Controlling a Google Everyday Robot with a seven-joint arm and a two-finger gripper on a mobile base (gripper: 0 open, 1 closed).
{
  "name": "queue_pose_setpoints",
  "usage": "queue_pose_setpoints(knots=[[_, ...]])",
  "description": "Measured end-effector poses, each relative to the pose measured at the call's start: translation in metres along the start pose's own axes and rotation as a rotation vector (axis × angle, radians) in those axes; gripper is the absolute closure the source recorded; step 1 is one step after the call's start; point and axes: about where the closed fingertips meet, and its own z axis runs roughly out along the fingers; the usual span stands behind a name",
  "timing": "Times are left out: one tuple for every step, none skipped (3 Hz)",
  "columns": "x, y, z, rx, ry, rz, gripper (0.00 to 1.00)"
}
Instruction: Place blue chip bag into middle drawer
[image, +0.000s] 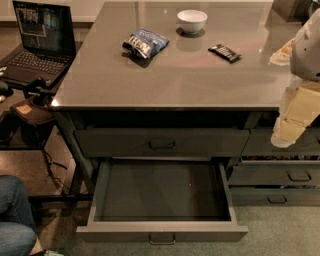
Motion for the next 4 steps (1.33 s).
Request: queue_pose_setpoints(knots=[[-0.005,-0.004,0.000,0.006,-0.004,-0.007,0.00],[-0.030,-0.025,0.017,-0.012,-0.017,-0.034,0.00],[-0.064,-0.054,0.037,-0.027,-0.037,-0.060,0.00],[-0.064,-0.054,0.037,-0.027,-0.037,-0.060,0.00]])
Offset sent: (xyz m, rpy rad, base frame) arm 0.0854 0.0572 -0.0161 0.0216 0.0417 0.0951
